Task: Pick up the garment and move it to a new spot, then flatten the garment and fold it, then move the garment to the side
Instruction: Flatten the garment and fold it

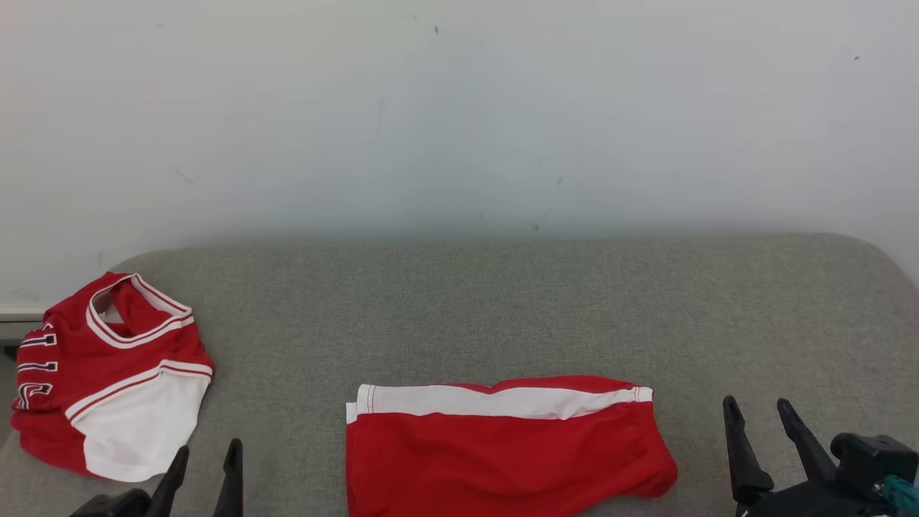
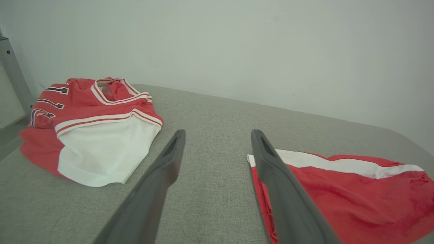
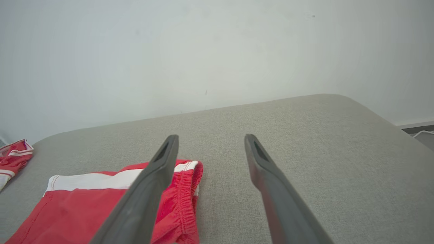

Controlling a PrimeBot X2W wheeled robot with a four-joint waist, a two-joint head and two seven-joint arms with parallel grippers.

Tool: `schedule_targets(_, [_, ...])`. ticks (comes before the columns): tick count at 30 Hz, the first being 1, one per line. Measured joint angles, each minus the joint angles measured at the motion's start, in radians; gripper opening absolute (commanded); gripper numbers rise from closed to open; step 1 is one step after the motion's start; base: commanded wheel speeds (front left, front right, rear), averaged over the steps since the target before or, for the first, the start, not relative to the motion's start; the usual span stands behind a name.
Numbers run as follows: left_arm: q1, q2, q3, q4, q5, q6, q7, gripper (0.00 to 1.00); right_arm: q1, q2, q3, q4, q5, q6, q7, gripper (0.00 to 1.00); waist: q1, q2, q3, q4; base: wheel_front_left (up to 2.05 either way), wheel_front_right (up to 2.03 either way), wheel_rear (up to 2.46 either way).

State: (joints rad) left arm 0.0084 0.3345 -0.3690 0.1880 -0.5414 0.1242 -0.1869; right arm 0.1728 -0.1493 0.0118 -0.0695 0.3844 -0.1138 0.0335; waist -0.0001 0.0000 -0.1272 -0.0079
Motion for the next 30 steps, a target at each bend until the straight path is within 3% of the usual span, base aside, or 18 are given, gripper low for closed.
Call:
schedule_targets(8, [0.047,-0.044,0.057,0.002,0.021,0.000,0.019,1.00,-0.038,0.002,0.026,0.006,0.000,0.014,-0.009,1.00,0.0001,0.0000,-0.001,0.008,0.00,0.00,0.00])
schedule_targets(30, [0.070,-0.080,0.095,-0.070,0.092,0.000,0.091,1.00,-0.038,0.007,0.030,0.036,0.000,0.026,-0.022,1.00,0.0001,0.0001,0.016,0.004,0.00,0.00,0.00])
